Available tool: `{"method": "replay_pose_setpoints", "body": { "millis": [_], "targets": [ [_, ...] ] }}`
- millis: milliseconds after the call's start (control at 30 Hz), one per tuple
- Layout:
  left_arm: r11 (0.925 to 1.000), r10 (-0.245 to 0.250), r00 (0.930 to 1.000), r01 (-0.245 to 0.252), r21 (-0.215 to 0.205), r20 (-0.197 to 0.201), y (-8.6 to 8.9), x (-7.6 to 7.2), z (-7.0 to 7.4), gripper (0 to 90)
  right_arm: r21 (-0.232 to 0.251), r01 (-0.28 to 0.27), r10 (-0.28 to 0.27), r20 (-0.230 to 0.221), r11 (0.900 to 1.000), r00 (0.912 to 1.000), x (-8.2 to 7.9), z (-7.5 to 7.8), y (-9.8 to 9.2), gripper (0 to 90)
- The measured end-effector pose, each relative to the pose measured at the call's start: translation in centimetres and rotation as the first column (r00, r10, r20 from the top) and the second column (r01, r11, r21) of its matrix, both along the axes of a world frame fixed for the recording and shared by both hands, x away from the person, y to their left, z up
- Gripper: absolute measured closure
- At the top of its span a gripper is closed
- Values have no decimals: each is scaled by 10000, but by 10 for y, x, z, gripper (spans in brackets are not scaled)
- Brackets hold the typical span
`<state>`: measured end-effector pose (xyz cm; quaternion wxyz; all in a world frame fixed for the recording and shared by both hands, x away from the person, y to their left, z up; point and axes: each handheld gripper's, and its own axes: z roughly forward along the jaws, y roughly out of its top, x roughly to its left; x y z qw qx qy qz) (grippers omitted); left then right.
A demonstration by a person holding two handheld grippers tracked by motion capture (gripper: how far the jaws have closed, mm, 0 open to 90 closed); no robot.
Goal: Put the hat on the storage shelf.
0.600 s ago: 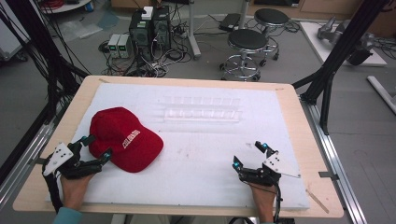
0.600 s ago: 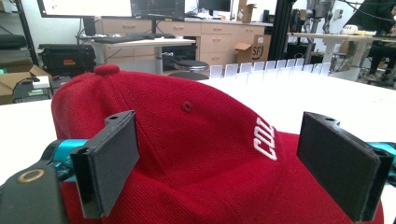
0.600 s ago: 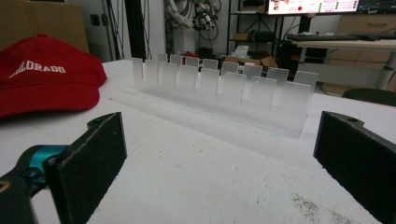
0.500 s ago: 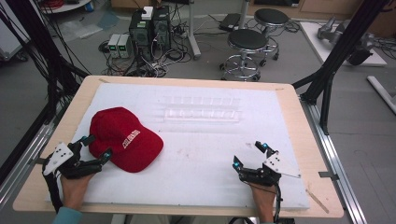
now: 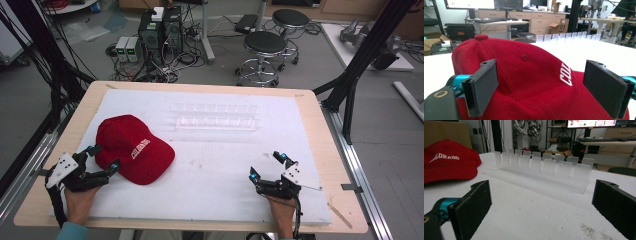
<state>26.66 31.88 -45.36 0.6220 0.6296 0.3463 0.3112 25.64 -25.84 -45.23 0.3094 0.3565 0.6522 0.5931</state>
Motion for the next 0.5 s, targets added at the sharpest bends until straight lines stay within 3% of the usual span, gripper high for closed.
{"method": "replay_pose_setpoints", "body": {
  "millis": [300,433,500],
  "targets": [
    [10000,-67,9998,66,46,166,-1,-1,0,131,-217,45,-45,7,9998,10000,0,0,2,14],
    [9999,-144,9999,144,15,27,0,0,1,128,-195,63,-63,20,9998,10000,1,0,2,14],
    [9995,-147,9998,150,262,-126,1,1,2,122,-179,60,-60,0,9998,10000,1,0,2,14]
  ]
}}
